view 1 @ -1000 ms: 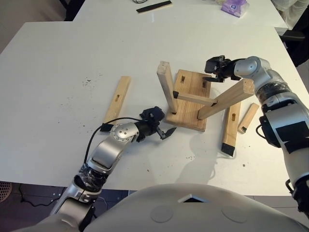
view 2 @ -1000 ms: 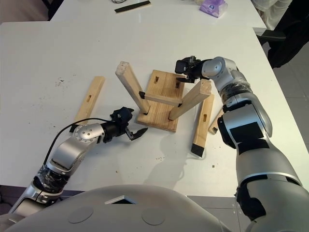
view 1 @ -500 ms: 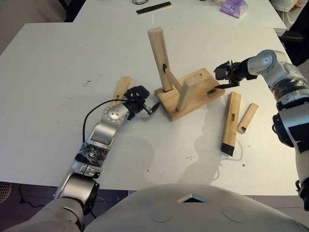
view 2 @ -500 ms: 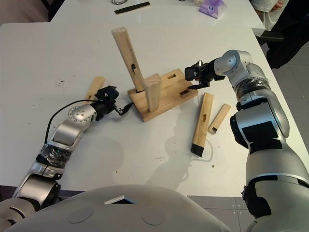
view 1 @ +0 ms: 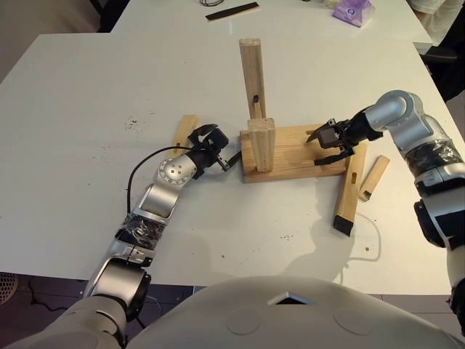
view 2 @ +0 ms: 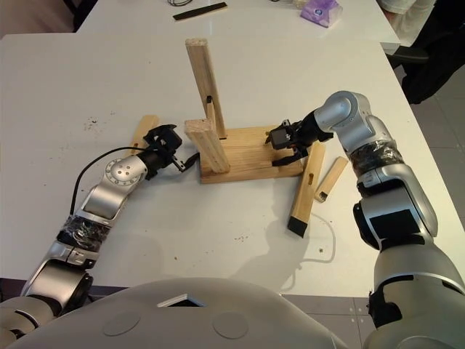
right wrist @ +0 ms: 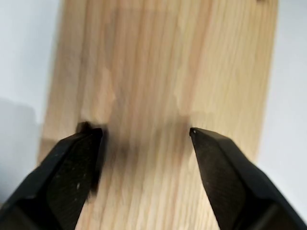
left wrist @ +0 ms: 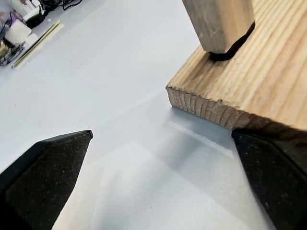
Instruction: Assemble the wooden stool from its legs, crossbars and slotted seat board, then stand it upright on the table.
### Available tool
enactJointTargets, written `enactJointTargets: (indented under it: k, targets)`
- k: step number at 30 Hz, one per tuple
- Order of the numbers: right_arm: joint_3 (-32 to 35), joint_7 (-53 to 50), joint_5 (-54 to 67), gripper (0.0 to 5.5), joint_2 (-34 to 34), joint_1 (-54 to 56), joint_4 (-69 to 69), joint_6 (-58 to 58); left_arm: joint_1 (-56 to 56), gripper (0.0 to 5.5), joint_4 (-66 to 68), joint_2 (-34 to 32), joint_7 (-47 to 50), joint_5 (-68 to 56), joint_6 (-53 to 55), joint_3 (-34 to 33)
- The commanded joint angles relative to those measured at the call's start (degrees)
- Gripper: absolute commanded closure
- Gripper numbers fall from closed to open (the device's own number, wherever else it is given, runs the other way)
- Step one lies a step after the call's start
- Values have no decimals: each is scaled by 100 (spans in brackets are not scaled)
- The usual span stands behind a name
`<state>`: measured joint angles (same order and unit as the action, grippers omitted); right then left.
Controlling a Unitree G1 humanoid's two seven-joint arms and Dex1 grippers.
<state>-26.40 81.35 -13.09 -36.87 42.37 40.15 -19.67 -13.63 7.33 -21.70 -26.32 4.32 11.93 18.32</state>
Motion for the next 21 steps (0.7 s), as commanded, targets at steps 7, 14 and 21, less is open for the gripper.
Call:
enactJointTargets:
  k: [7, 14, 21]
  targets:
    - [-1, 208, 669, 211, 623, -759, -985, 1579, -1359, 10, 2279, 369, -70, 152, -1026, -233]
    - [-92, -334, 500, 211, 726, -1015, -1291, 1720, -2208, 10, 3699, 171, 54, 173, -1910, -690]
    - [-88, -970, 316, 211, 637, -1385, -2015, 2320, -2311, 10, 3008, -963, 311, -60, -2022, -1772]
